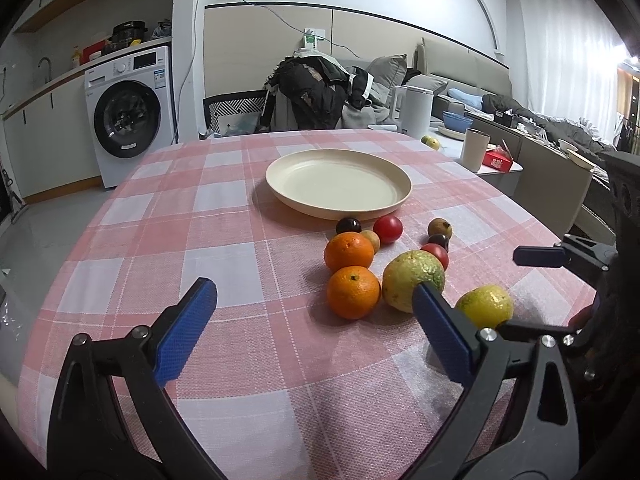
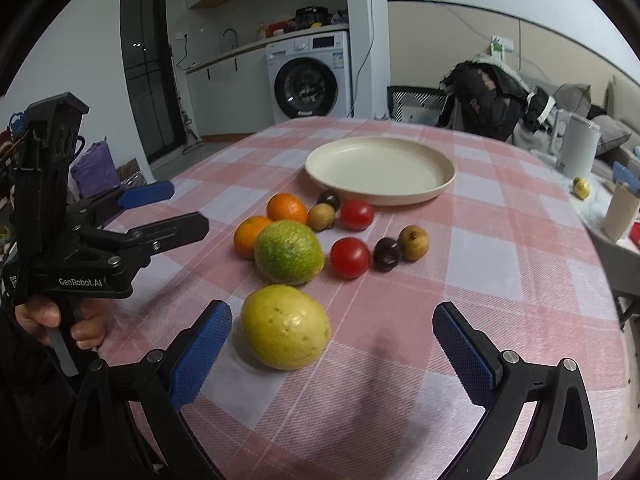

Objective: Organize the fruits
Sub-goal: 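Grasp the large yellow fruit with the right tool and lift it, then grasp an orange with the left tool while the right tool holds the yellow fruit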

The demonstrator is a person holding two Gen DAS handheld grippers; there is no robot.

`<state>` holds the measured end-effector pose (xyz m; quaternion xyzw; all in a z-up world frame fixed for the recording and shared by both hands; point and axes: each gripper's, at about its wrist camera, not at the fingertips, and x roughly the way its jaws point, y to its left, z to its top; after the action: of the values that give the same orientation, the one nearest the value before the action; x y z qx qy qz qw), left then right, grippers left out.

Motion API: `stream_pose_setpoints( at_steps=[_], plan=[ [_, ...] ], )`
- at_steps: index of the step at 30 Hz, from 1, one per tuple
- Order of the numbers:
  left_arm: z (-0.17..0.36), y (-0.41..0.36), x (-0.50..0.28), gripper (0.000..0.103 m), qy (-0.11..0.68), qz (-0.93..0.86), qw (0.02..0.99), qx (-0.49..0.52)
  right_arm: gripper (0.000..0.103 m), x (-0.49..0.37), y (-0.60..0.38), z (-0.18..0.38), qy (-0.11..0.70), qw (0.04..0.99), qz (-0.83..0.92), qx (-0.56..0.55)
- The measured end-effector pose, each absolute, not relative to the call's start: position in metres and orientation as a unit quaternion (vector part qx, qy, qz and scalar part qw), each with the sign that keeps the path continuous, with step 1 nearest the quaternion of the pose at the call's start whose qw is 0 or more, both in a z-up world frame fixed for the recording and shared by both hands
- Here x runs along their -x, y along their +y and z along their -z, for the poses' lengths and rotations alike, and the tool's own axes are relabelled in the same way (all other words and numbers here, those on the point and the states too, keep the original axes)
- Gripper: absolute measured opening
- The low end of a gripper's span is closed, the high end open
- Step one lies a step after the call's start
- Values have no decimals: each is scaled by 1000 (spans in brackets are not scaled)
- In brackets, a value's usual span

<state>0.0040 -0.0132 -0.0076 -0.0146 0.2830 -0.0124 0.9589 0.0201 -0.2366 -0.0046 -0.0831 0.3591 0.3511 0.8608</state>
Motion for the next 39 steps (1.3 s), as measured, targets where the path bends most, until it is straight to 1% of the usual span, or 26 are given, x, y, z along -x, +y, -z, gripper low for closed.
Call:
stream_pose_setpoints(
  at_steps=[2, 6, 11, 13, 14, 16, 18, 36, 38, 39],
  plan=[
    [8, -15, -5, 97, 286, 18, 958, 11, 102, -20, -235, 7, 365, 855, -358, 84],
    [9, -19, -5, 95, 290, 23, 957, 5, 90, -21, -230, 13, 386, 840, -373, 82],
    [10, -20, -6, 95, 291, 27, 956, 3, 81, -15, -219, 19, 397, 825, -390, 95],
    [10, -20, -6, 95, 292, 27, 956, 4, 75, -12, -214, 21, 398, 823, -392, 104],
    [10, -20, -6, 95, 292, 26, 956, 4, 70, -11, -212, 22, 398, 822, -394, 106],
    [10, -20, -6, 95, 293, 27, 956, 5, 65, -8, -209, 25, 398, 822, -392, 114],
    [11, -20, -7, 95, 295, 28, 955, 5, 52, -8, -210, 25, 397, 824, -389, 114],
    [20, -27, -26, 95, 344, 45, 938, -4, 51, -21, -231, 4, 363, 856, -362, 67],
    [23, -29, -31, 93, 357, 36, 933, -12, 51, -24, -234, 2, 361, 860, -357, 61],
    [24, -30, -33, 90, 362, 36, 931, -15, 51, -26, -236, 2, 360, 861, -354, 58]
  ],
)
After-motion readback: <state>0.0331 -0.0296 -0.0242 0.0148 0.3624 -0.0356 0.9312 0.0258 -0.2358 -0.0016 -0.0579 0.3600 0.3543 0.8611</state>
